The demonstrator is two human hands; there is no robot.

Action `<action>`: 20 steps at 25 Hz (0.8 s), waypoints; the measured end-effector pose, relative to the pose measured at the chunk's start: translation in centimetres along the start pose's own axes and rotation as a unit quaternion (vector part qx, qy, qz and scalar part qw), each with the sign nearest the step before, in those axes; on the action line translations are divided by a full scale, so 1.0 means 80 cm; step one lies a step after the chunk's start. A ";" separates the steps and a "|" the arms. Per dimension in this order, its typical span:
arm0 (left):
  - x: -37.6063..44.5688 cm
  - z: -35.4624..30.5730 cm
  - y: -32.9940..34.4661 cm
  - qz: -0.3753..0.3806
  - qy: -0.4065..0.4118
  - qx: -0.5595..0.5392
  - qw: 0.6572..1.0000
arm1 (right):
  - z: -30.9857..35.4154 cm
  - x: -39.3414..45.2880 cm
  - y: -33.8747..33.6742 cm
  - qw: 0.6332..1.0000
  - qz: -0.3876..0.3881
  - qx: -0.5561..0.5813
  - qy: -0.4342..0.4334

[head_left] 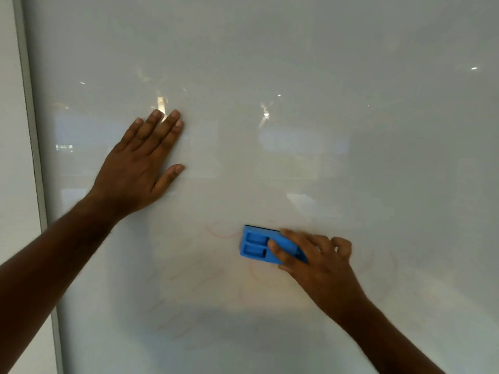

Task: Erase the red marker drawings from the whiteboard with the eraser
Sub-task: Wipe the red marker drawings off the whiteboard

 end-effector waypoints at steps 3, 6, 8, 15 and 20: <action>-0.007 0.008 -0.002 -0.015 -0.008 0.002 1.000 | -0.048 0.000 -0.016 0.999 -0.011 -0.037 0.018; -0.009 0.008 0.001 -0.025 -0.012 0.000 1.000 | -0.083 0.037 -0.019 0.995 -0.022 -0.028 0.092; -0.009 0.008 0.001 -0.028 -0.011 -0.003 1.000 | -0.074 0.066 -0.012 0.992 -0.026 0.000 0.120; -0.015 0.012 -0.002 -0.041 -0.021 -0.007 0.999 | 0.019 0.044 -0.004 0.999 -0.025 0.013 0.030; -0.024 0.022 0.001 -0.051 -0.072 -0.005 0.996 | -0.031 0.005 -0.008 0.999 -0.008 -0.034 0.014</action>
Point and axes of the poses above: each hand's wrist, its own x-axis towards the middle knuckle, its own y-axis out of the palm, z = x × y, the point moved 9 cm from there along x, towards the middle knuckle
